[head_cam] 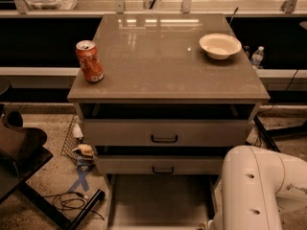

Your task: Open bottom drawer

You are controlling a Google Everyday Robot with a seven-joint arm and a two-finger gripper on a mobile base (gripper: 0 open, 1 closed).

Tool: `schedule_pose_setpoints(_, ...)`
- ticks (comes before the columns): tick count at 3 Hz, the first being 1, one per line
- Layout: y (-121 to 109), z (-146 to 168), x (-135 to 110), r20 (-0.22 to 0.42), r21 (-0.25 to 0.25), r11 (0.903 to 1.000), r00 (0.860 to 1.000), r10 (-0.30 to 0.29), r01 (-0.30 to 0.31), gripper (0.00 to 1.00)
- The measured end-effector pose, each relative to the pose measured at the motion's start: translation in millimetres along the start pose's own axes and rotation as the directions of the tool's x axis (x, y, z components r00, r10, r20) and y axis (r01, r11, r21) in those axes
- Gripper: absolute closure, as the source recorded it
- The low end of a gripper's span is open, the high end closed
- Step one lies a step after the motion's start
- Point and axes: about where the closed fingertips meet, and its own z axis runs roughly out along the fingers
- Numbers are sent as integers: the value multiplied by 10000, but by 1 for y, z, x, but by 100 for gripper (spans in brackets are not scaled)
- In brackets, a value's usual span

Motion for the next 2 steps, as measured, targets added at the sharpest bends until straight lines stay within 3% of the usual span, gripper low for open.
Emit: schedule_pose_setpoints(2,-5,0,0,1,-3,10000,10000,0,0,0)
